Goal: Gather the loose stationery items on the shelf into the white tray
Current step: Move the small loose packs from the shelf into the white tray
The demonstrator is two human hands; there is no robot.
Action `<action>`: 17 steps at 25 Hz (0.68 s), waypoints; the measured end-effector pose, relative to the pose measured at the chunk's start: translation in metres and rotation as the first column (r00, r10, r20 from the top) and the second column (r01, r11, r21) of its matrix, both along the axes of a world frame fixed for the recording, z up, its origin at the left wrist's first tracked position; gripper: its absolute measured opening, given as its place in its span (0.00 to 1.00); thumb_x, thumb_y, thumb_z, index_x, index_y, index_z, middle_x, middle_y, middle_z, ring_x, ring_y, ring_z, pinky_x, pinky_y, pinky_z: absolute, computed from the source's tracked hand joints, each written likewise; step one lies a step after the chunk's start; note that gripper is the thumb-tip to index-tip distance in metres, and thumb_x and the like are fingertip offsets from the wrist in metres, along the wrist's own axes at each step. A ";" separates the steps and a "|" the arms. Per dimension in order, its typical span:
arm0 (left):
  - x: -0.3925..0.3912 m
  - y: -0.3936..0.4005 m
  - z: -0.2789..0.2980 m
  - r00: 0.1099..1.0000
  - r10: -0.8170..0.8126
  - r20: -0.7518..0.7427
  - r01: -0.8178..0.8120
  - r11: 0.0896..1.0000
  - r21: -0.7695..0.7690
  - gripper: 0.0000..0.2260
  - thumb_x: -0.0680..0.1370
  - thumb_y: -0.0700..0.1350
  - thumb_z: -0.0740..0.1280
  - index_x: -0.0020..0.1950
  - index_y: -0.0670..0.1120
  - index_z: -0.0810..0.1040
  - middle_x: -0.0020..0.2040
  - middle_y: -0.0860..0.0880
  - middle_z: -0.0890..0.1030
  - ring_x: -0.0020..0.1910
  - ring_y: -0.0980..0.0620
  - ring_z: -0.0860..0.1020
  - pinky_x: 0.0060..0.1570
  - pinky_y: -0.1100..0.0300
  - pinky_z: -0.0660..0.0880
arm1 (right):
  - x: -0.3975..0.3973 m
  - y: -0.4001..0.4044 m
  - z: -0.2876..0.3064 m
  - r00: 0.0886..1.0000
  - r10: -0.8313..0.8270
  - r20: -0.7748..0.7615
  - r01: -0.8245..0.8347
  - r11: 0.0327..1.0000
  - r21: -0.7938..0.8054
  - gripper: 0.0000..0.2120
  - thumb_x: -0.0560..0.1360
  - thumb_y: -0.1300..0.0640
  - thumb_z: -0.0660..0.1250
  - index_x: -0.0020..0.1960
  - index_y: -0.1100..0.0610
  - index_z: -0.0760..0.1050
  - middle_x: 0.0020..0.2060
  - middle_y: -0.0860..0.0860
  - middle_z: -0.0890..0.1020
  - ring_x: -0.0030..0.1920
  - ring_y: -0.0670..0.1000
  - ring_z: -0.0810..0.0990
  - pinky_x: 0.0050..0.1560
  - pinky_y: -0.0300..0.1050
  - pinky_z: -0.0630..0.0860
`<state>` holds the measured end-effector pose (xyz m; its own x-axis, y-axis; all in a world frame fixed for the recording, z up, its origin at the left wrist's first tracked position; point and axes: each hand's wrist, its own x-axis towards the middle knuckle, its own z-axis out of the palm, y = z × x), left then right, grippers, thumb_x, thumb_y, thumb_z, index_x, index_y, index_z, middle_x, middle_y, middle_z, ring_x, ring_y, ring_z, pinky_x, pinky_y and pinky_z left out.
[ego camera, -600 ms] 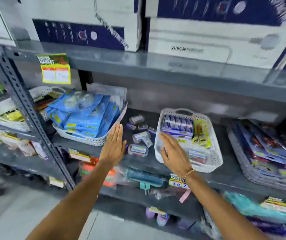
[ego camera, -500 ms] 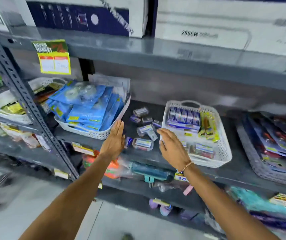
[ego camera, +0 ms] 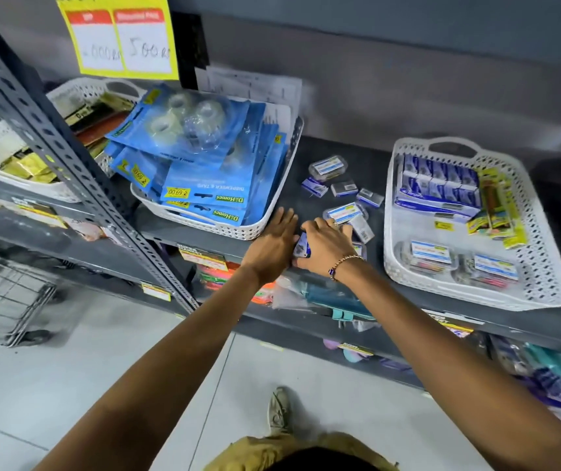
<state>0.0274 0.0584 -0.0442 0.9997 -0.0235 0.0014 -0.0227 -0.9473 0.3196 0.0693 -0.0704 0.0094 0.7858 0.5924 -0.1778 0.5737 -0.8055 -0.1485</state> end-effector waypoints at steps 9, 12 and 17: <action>0.046 -0.017 -0.004 0.985 0.133 -0.108 -0.115 0.980 0.163 0.26 0.83 0.48 0.45 0.76 0.37 0.44 0.78 0.39 0.45 0.78 0.43 0.43 0.76 0.50 0.41 | 0.036 -0.030 0.057 0.931 -0.268 -0.248 0.363 0.756 0.545 0.25 0.66 0.57 0.75 0.61 0.60 0.73 0.47 0.50 0.75 0.49 0.52 0.76 0.54 0.44 0.75; 0.053 -0.022 -0.006 0.977 0.194 -0.089 -0.179 0.972 0.155 0.27 0.82 0.51 0.45 0.77 0.37 0.45 0.79 0.41 0.47 0.78 0.45 0.44 0.76 0.52 0.42 | 0.046 -0.060 0.058 0.750 -0.112 -0.652 0.652 0.290 0.701 0.17 0.66 0.67 0.75 0.51 0.57 0.75 0.41 0.51 0.79 0.39 0.47 0.78 0.39 0.34 0.79; 0.051 -0.021 -0.008 0.979 0.197 -0.048 -0.192 0.976 0.102 0.28 0.82 0.53 0.45 0.77 0.39 0.46 0.79 0.42 0.48 0.78 0.47 0.45 0.76 0.54 0.42 | 0.073 -0.124 0.045 0.631 -0.144 -0.762 0.759 -0.089 0.645 0.08 0.71 0.64 0.71 0.41 0.52 0.75 0.28 0.44 0.84 0.28 0.40 0.80 0.28 0.32 0.75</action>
<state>0.0782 0.0372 -0.0519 0.9835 0.1741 -0.0492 0.1807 -0.9581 0.2224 0.1419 -0.1944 0.0548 0.9740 0.0097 -0.2261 -0.2253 0.1352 -0.9649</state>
